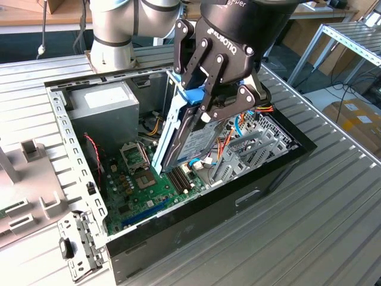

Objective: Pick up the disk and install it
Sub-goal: 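Pick up the disk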

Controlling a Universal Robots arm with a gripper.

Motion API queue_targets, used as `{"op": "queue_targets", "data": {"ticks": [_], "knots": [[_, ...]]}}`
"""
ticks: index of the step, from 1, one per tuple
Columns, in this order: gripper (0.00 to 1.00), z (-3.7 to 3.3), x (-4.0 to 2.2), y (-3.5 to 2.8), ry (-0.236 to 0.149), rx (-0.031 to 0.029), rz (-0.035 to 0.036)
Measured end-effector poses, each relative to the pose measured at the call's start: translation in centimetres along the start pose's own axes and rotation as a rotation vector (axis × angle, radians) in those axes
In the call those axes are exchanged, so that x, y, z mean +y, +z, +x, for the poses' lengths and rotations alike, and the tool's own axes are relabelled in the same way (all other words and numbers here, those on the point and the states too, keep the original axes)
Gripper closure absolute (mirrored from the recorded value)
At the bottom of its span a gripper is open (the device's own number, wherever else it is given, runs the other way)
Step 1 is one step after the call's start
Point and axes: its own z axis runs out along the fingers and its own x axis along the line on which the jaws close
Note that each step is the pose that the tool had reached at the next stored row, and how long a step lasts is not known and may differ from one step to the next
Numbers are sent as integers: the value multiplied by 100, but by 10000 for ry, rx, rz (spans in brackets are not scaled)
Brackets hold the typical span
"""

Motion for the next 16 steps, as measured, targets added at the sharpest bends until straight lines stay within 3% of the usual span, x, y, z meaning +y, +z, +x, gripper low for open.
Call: {"op": "queue_targets", "data": {"ticks": [16], "knots": [[63,114,-11,-10,0,0,0]]}}
